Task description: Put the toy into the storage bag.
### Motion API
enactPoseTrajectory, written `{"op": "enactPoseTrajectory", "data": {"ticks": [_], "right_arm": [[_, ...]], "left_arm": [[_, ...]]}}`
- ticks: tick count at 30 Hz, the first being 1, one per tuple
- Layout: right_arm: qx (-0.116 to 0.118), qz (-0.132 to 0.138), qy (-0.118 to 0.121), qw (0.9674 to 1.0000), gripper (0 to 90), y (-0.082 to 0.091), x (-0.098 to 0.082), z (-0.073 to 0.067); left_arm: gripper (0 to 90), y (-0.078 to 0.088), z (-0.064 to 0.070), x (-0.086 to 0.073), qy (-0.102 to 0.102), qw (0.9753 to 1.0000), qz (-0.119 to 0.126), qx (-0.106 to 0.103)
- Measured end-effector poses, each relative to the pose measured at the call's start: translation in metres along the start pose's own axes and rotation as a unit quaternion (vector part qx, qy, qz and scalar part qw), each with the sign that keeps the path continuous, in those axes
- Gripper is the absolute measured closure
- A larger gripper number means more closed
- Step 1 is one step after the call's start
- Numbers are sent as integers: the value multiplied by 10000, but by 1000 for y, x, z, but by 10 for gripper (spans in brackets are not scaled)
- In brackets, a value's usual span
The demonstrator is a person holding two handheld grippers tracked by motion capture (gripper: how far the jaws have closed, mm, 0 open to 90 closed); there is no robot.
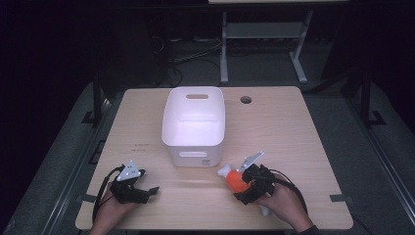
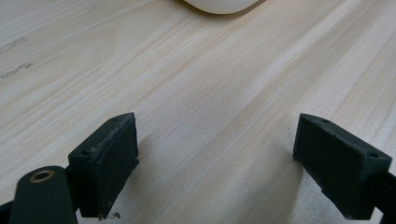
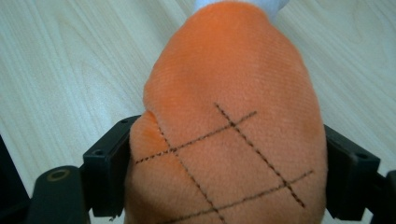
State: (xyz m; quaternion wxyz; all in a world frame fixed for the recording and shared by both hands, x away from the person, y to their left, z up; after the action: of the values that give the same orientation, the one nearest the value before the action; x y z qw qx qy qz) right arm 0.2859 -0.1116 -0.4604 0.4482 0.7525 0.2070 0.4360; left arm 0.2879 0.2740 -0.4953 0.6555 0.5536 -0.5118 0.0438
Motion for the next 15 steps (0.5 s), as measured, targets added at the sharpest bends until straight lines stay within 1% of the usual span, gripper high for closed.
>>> {"op": "enactPoseTrajectory", "data": {"ticks": [7, 10, 15], "right_arm": [[-19, 84, -78, 9999, 184, 5, 0, 5], [-21, 110, -64, 9999, 184, 7, 0, 7], [-54, 185, -117, 9997, 184, 14, 1, 12]], "left_arm": [[131, 0, 0, 0, -13, 10000, 1, 4], [131, 0, 0, 0, -12, 10000, 1, 0], [131, 0, 0, 0, -9, 10000, 1, -1]]}}
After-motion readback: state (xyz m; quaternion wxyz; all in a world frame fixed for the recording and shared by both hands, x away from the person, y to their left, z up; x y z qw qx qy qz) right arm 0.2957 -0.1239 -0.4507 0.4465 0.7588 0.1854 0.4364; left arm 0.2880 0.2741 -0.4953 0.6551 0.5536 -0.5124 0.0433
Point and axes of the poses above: each handheld gripper's, and its own axes: y roughly backward along the jaws, x roughly out of its top, z roughly to its right, the point moved 3 cm from there along -y, roughly forward along the jaws, and after that the axes turned 11 degrees about x, right-handed, at the moved point
